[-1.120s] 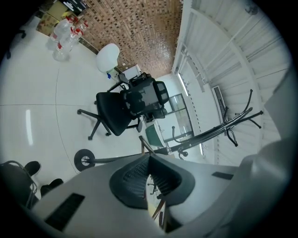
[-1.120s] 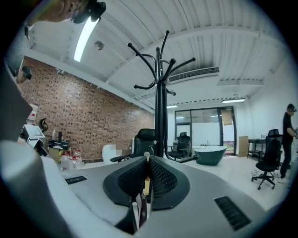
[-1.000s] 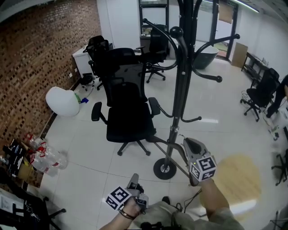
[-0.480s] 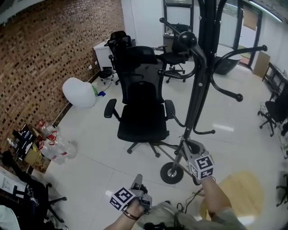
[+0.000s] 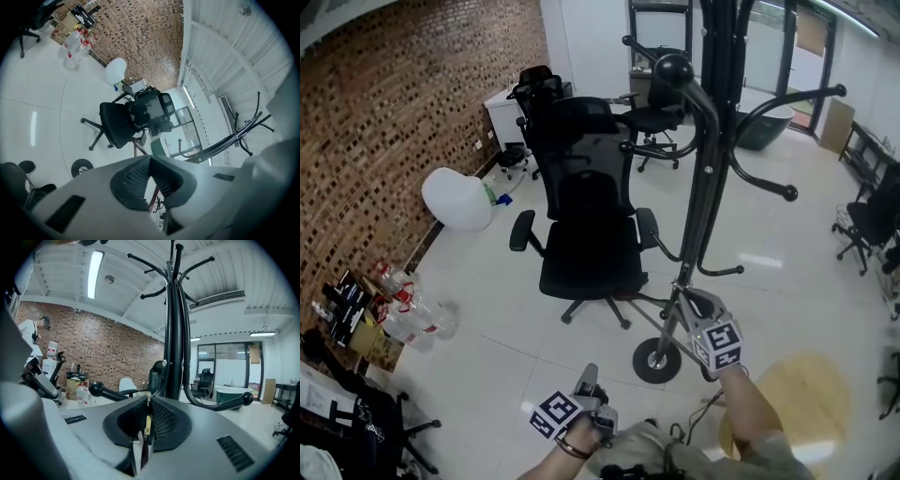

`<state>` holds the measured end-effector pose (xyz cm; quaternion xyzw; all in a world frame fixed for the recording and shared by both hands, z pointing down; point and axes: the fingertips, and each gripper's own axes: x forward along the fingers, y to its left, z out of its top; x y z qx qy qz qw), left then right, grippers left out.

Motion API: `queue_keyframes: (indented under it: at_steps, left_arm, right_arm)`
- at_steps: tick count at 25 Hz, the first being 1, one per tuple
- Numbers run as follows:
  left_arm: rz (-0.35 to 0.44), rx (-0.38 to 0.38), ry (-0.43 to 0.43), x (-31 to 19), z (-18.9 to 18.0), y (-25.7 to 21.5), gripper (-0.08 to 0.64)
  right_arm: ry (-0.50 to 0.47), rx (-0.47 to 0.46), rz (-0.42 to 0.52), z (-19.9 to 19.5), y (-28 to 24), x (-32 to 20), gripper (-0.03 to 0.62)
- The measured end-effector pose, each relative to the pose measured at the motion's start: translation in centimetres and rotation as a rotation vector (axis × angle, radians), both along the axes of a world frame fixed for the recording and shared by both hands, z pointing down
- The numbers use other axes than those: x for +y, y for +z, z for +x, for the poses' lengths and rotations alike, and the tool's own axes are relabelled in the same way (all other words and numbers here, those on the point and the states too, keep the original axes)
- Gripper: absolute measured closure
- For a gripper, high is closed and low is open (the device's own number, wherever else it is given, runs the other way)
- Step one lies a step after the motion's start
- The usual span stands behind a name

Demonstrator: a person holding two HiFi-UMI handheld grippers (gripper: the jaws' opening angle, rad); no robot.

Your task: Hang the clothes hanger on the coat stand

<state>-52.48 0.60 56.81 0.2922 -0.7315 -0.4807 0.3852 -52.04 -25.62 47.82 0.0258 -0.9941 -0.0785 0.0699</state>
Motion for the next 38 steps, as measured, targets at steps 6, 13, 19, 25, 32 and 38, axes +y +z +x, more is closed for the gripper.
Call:
queue_keyframes:
  at_steps: [6,13,19,25,32,38]
  left_arm:
    - [0.007,-0.005,0.03,0.8,-0.8,0.2,0.544]
    - [0.017,-0.046,0.1,1.5,-1.9,-0.7,0.543]
    - [0.031,-0.13,0.205,2.5,-3.0,-1.6,0.543]
    - [0.046,-0.177,0.334,2.9,-1.3,-1.2,0.543]
    - [-0.046,-0.273,0.503,5.1,0.0,0.6,0.543]
    - [-0.139,-0.631,0.629,3.5,3.3,-1.5,0.543]
  right_arm:
    - [0.064,0.014,-0.1,0.1,1.3,-0.2,0.569]
    - [0.165,-0.045,-0.226,2.3,-0.7,-0.5,0.452]
    - [0.315,-0.105,-0.19,6.3,-1.9,2.6,0.454]
    - [0.441,-0.147,-0.213,11.0,-1.8,7.1,0.502]
    - [0.528,-0.108,-0.19,14.4,-1.1,13.6,0.502]
    - [0.605,-0.103,-0.237,18.8,1.0,15.3,0.549]
